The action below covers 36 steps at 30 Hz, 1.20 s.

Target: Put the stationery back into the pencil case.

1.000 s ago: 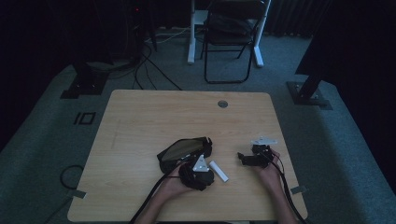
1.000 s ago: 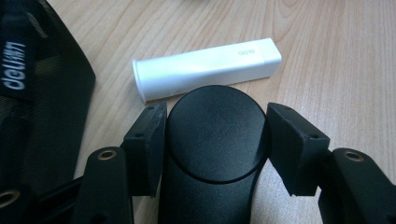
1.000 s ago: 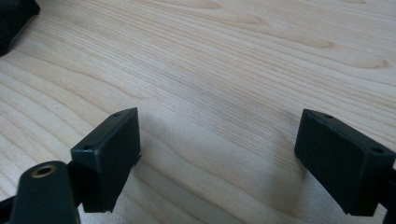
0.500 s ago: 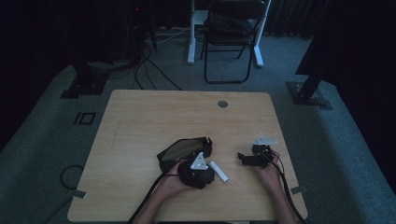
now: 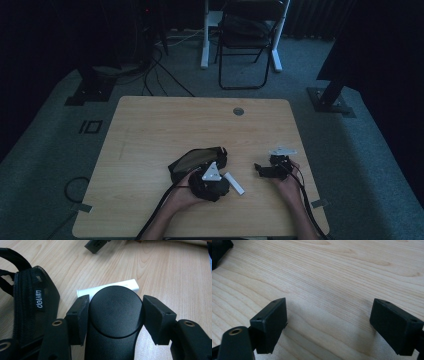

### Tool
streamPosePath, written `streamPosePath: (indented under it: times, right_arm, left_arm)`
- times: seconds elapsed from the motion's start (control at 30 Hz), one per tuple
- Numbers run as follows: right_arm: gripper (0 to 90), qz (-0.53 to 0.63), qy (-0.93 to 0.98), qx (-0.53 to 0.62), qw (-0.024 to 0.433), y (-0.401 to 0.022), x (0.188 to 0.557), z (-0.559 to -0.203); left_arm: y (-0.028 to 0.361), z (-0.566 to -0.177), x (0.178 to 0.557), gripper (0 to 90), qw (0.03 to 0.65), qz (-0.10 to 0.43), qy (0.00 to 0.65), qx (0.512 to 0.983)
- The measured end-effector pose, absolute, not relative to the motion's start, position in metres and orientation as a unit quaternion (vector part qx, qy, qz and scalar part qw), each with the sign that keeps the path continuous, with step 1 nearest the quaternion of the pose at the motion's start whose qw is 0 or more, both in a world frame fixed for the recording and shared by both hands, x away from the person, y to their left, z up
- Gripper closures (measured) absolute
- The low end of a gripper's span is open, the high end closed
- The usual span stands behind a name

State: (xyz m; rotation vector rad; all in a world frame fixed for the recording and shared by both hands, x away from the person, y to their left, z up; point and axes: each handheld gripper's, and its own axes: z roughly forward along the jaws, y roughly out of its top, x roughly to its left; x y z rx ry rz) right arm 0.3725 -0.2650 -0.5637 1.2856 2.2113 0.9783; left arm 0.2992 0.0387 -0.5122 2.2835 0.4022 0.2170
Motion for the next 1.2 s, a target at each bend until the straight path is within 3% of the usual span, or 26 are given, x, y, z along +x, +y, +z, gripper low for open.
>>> streamPosePath:
  times: [1.2]
  right_arm:
    - [14.2, 0.35, 0.791, 0.461, 0.2, -0.265, 0.372, -0.564]
  left_arm:
    - [0.052, -0.487, 0.295, 41.6, 0.415, 0.089, 0.154, 0.892]
